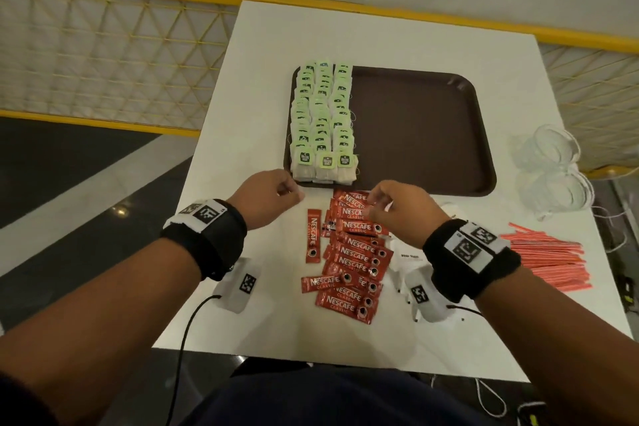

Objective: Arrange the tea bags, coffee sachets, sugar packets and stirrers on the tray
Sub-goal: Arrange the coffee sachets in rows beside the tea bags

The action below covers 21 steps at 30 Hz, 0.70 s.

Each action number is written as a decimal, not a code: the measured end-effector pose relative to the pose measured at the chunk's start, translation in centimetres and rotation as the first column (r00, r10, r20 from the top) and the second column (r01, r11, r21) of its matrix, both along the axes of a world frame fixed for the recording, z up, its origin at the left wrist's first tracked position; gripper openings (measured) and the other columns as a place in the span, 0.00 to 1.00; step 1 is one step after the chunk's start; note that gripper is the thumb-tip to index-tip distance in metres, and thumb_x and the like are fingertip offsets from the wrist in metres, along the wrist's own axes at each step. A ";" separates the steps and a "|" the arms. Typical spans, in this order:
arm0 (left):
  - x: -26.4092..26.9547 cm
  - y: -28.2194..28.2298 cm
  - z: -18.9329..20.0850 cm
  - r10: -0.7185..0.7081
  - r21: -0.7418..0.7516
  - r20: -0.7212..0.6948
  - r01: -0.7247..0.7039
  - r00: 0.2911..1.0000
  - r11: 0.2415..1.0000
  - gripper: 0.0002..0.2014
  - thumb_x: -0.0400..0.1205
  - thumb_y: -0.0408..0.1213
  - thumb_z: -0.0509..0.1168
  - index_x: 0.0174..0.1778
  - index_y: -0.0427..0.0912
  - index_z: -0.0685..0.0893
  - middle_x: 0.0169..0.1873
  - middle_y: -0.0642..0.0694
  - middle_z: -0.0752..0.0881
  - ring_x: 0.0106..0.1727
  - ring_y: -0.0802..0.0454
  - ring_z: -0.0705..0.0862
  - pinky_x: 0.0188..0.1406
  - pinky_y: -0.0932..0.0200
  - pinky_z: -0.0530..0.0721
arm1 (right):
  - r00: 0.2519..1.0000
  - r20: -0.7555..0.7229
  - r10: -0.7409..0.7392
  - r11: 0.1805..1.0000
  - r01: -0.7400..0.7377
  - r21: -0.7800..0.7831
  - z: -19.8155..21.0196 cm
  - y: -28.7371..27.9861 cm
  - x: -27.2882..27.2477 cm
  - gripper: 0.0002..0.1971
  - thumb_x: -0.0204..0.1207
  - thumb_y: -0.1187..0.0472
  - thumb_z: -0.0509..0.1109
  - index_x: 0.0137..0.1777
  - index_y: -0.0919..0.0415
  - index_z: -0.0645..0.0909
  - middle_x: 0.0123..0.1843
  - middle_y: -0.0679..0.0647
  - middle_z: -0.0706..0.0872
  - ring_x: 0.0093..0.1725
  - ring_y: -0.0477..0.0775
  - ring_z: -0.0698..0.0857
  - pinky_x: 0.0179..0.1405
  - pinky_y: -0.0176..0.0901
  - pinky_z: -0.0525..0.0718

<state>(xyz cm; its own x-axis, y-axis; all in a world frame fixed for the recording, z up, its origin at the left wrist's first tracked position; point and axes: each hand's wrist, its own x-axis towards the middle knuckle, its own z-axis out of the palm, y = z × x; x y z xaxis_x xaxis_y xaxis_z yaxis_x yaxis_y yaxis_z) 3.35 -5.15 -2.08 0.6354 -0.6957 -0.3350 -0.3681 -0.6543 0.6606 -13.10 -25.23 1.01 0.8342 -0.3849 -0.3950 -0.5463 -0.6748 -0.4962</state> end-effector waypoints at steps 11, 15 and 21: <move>-8.9 1.3 -1.0 -0.295 0.218 0.009 0.286 0.955 0.933 0.12 0.77 0.46 0.75 0.51 0.45 0.85 0.50 0.51 0.83 0.46 0.56 0.80 0.44 0.63 0.76 | 0.968 -0.069 0.240 0.952 -0.249 -0.180 -3.7 2.9 -5.2 0.26 0.73 0.42 0.73 0.67 0.50 0.74 0.63 0.50 0.80 0.60 0.52 0.80 0.63 0.52 0.82; -10.6 0.9 -1.4 -0.294 0.329 0.058 0.260 0.954 0.908 0.16 0.77 0.46 0.75 0.56 0.43 0.84 0.56 0.47 0.82 0.52 0.49 0.82 0.51 0.57 0.80 | 0.947 -0.129 0.293 0.898 -0.319 -0.302 -4.3 3.6 -4.9 0.27 0.72 0.42 0.74 0.66 0.54 0.74 0.64 0.54 0.79 0.61 0.56 0.79 0.61 0.55 0.83; -11.9 0.2 -1.4 -0.264 0.366 0.106 0.209 0.959 0.907 0.12 0.79 0.41 0.72 0.55 0.40 0.84 0.54 0.42 0.85 0.53 0.43 0.84 0.48 0.56 0.78 | 0.940 -0.137 0.314 0.867 -0.342 -0.363 -4.7 3.7 -4.8 0.19 0.75 0.51 0.73 0.63 0.56 0.76 0.60 0.55 0.82 0.58 0.58 0.81 0.57 0.54 0.84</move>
<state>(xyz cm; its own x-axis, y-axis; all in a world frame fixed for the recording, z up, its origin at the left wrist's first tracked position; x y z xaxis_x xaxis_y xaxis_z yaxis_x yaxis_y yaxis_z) -8.53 -4.93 -3.44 0.5280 -0.6887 -0.4970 -0.6170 -0.7131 0.3328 -17.92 -21.49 -3.68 0.9137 -0.2253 -0.3382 -0.2848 -0.9487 -0.1374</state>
